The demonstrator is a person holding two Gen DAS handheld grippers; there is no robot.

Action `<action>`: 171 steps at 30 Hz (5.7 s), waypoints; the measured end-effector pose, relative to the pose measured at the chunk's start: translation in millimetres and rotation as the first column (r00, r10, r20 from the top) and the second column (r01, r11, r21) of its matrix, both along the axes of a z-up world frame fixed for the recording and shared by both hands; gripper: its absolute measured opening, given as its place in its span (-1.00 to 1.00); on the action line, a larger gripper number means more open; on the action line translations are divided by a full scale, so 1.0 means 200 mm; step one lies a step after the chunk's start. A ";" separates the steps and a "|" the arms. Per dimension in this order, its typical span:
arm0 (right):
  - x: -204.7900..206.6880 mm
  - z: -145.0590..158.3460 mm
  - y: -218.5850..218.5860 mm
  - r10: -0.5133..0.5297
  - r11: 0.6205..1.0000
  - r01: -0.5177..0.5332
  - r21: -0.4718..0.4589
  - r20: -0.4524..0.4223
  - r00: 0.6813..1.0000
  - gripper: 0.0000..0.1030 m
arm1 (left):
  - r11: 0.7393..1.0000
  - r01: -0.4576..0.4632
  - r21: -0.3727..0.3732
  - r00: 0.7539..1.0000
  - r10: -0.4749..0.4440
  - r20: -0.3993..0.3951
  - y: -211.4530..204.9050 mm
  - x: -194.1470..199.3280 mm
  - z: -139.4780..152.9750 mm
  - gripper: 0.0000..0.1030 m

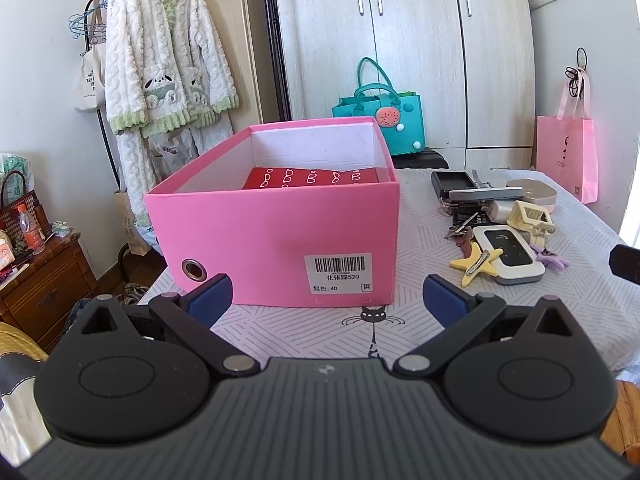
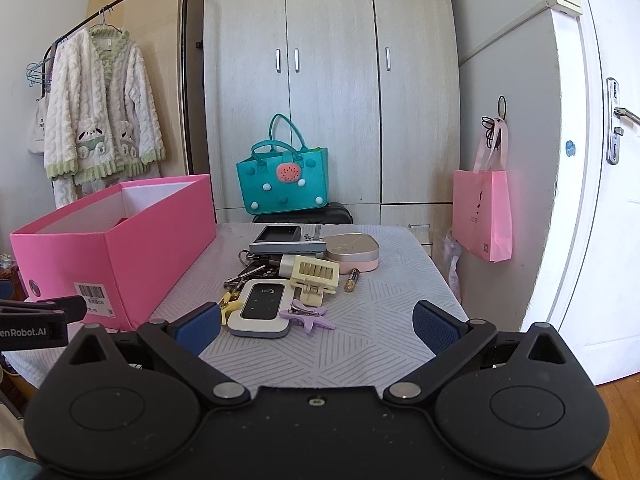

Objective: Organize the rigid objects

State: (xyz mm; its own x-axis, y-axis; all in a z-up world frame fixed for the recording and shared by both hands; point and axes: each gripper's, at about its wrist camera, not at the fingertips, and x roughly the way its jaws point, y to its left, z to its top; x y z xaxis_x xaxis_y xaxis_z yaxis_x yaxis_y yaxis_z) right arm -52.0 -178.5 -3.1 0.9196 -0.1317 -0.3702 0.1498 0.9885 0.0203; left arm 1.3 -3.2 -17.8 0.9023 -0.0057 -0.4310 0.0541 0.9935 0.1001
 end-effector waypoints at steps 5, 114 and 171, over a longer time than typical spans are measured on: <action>0.01 0.00 0.00 0.001 1.000 -0.001 -0.001 -0.007 1.000 1.00 | 1.000 -0.002 0.000 1.000 0.002 -0.004 0.00 0.00 0.00 1.00; 1.40 -0.09 -0.07 0.323 0.929 -0.366 -0.043 -0.385 0.864 0.56 | 0.945 0.273 0.179 0.888 -0.176 -0.425 0.59 1.38 0.16 -0.87; 1.75 -0.03 -0.37 0.773 0.593 -0.688 0.419 -0.536 0.341 0.33 | 0.971 0.190 0.147 0.917 -0.123 -0.379 0.55 1.24 0.18 -0.88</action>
